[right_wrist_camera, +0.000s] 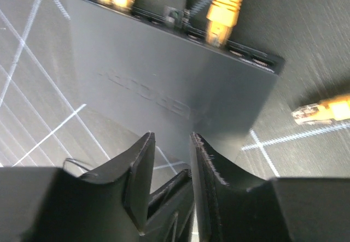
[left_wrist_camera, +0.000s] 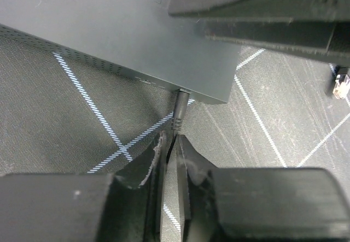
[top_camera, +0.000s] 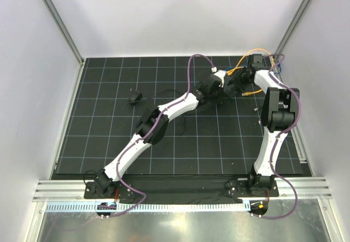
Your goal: Pull the plug from the switch port
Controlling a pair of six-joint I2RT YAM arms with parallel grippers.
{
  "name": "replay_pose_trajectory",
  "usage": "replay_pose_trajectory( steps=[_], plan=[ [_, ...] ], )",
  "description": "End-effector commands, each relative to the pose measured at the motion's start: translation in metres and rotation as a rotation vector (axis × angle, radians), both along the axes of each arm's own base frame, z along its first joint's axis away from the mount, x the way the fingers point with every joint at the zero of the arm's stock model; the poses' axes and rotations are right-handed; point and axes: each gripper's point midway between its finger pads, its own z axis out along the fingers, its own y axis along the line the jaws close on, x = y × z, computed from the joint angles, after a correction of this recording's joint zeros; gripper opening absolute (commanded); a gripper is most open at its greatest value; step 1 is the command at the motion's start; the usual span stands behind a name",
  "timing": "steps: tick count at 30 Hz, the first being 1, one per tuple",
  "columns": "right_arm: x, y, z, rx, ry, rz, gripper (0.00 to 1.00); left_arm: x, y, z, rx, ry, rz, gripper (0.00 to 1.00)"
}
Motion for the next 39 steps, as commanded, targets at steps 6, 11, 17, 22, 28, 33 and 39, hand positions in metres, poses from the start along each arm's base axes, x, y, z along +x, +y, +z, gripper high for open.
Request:
replay_pose_trajectory(
  steps=[6,11,17,22,28,33,39],
  plan=[
    [-0.028,-0.008,0.014,-0.114,0.12,-0.052,0.5,-0.004,-0.002,0.01,-0.036,0.005,-0.017,0.04],
    [-0.047,-0.003,0.022,-0.19,0.194,-0.075,0.52,-0.007,-0.001,0.01,-0.036,0.014,-0.017,0.0],
    [-0.05,0.014,0.017,-0.199,0.189,-0.046,0.51,-0.01,-0.003,0.008,-0.045,0.033,-0.022,0.0],
    [-0.048,0.015,0.003,-0.21,0.22,-0.005,0.51,-0.014,-0.001,0.004,-0.041,0.047,-0.025,0.0],
    [-0.046,0.013,-0.006,-0.229,0.21,0.011,0.5,-0.017,-0.001,0.003,-0.042,0.057,-0.04,0.0],
    [-0.045,0.013,-0.018,-0.229,0.213,0.015,0.5,-0.02,-0.001,0.004,-0.046,0.065,-0.059,0.0],
    [-0.042,0.009,-0.031,-0.241,0.225,-0.003,0.5,-0.025,-0.002,0.0,-0.052,0.087,-0.077,0.0]
  ],
)
